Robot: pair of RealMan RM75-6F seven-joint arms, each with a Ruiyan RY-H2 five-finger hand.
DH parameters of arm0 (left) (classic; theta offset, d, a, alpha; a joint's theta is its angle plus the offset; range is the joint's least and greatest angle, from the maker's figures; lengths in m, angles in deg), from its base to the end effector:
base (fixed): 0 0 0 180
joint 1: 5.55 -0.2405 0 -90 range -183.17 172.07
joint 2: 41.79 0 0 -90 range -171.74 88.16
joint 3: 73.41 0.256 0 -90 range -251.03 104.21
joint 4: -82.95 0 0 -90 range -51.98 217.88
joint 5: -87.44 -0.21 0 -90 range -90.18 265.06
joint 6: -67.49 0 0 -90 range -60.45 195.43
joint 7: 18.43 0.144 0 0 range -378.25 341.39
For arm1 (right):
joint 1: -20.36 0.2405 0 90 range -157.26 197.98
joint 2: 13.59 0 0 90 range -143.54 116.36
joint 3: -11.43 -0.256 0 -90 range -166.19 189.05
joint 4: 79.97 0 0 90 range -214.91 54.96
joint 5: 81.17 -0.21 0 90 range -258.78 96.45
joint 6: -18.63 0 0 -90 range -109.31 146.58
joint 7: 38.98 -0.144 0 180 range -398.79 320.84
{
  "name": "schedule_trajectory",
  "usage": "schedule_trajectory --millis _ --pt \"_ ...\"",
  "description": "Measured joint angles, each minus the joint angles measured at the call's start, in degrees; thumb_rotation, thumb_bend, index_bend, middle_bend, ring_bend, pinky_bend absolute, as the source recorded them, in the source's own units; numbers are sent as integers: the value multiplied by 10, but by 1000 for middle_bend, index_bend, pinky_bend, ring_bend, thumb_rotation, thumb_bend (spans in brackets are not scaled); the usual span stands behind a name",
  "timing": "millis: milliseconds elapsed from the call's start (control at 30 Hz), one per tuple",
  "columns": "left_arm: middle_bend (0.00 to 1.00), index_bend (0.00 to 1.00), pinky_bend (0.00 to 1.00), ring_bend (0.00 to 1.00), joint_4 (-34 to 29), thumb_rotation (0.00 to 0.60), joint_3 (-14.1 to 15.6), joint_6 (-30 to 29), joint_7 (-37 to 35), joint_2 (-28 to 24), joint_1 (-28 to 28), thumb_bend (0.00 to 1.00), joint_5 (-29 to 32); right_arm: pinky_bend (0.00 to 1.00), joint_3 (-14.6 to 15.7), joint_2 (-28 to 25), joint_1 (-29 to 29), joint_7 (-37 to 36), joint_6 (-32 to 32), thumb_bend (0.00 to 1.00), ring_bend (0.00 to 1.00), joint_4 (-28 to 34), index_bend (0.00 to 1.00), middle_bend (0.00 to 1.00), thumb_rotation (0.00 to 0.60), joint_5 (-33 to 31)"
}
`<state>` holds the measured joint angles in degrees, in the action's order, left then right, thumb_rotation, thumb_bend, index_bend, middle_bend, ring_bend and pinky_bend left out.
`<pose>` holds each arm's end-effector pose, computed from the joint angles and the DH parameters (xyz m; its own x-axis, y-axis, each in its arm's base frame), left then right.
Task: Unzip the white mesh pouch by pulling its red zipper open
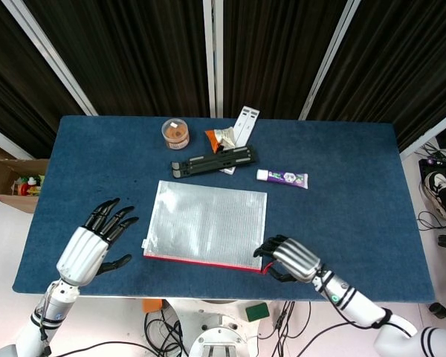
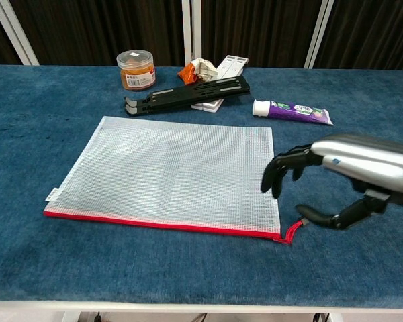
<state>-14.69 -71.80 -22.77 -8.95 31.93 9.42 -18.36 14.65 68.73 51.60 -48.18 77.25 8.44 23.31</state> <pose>-0.1971 0.1902 0.0957 0.2882 -0.0989 0.9525 0.8154 -0.4962 -0.2982 -0.1776 -0.2280 -0.0177 0.3933 -0.4447 0.8047 -0.7611 -0.6486 0.0135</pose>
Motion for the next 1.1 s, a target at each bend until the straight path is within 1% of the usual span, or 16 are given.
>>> schedule_trajectory --millis 133,233,400,600,767,900,967,1100 --pt "161 230 129 27 7 600 0 -4 -11 0 -5 8 5 237 1 48 34 11 -34 498 139 -26 335 393 600 1" --pt "161 230 129 27 13 600 0 -6 -18 1 -8 9 7 190 4 65 48 15 -41 498 109 -42 331 392 600 3" --pt "161 230 129 27 22 600 -2 -10 -28 4 -11 9 7 183 10 79 62 23 -48 498 108 -51 331 394 600 3" --pt "161 230 129 27 30 600 -3 -16 -36 6 -16 9 6 183 23 86 67 3 -28 498 108 -55 331 398 600 12" --pt "161 230 129 27 35 600 -2 -19 -41 7 -19 9 4 180 27 88 73 26 -39 497 108 -64 331 401 600 6" --pt "161 230 129 27 40 600 -2 -23 -44 9 -22 9 3 171 22 93 74 72 -43 497 108 -79 328 402 600 0" --pt "161 230 128 27 42 600 -3 -24 -47 9 -22 9 3 169 15 96 74 94 -44 497 108 -88 328 402 600 -11" --pt "161 230 128 27 47 600 -4 -18 -50 8 -20 9 3 144 0 104 77 104 -46 495 108 -108 328 400 600 -33"
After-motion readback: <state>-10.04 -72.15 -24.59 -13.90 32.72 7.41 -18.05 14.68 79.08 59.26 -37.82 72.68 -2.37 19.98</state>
